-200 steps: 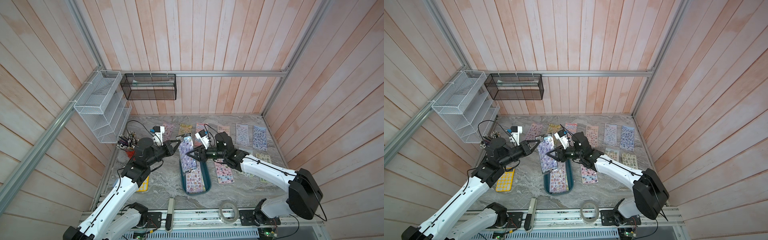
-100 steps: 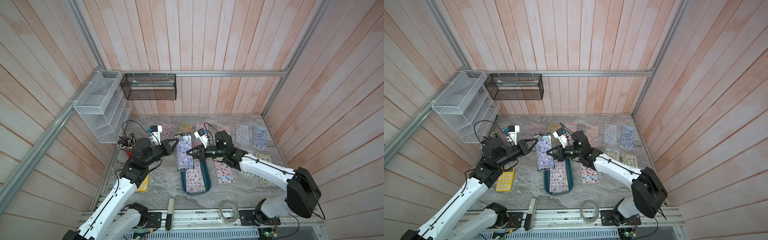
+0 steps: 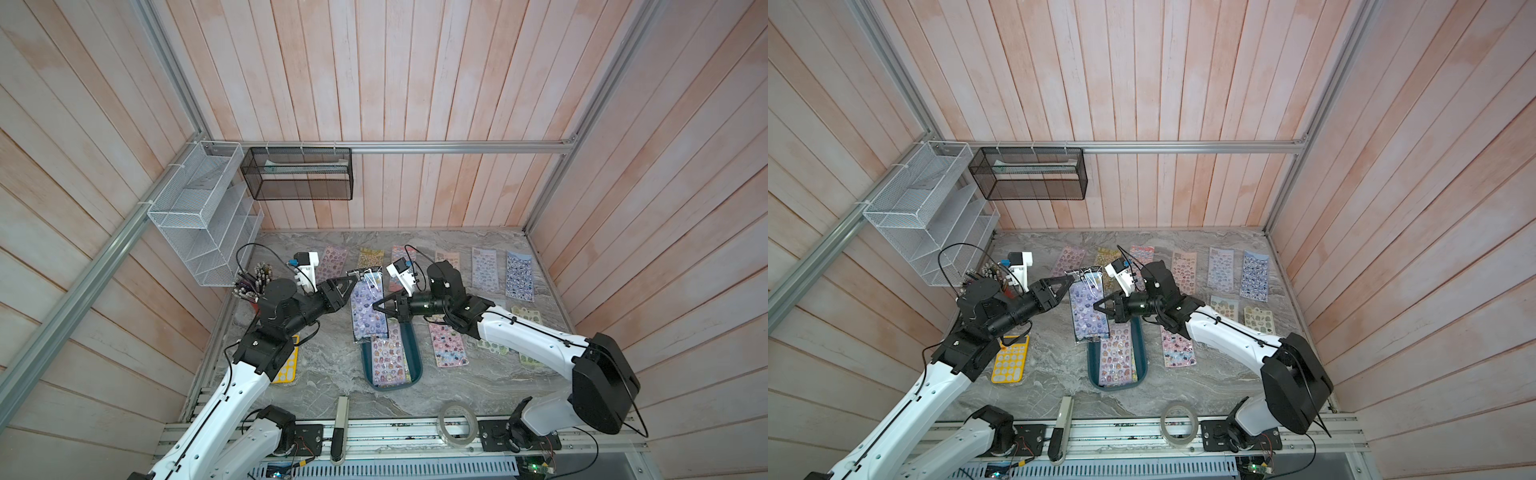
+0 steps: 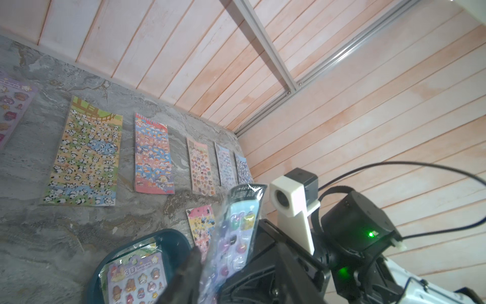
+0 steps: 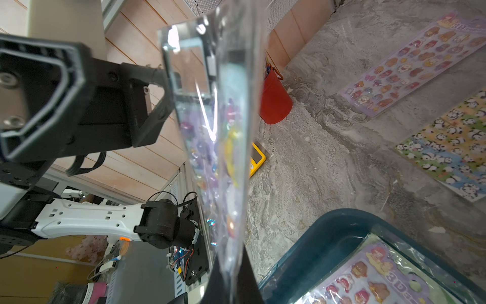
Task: Take the stickers out of the storage box
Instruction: Pick up the sticker from the storage box, then move the storage box to the center of the board.
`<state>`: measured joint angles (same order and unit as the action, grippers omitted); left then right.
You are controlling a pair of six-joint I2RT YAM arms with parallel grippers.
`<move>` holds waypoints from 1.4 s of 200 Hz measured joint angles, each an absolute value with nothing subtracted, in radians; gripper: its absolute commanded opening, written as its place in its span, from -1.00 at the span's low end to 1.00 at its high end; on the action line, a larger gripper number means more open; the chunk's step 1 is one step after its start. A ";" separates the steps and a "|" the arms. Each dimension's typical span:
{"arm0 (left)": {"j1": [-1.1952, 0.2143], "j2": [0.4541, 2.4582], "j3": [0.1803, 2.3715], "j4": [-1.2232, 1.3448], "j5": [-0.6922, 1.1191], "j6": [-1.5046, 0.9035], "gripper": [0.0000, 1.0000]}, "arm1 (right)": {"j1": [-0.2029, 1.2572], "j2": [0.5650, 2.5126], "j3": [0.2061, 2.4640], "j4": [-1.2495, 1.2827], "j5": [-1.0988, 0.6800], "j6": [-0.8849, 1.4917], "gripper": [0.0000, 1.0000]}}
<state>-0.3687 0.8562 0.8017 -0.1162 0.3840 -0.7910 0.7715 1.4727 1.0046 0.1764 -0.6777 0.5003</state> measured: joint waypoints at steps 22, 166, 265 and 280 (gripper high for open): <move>-0.366 0.842 0.802 -0.124 0.377 -0.791 -0.03 | 0.772 1.473 1.008 0.167 -0.674 0.497 -1.00; -0.358 0.765 0.800 -0.199 0.313 -0.765 0.26 | 0.772 1.473 1.019 0.134 -0.640 0.491 -1.00; -0.355 0.869 0.786 -0.412 0.231 -0.706 0.57 | 0.636 1.471 1.101 -0.254 -0.428 0.348 -1.00; -0.355 0.920 0.773 -0.469 0.239 -0.693 0.48 | 0.561 1.465 1.103 -0.323 -0.408 0.324 -1.00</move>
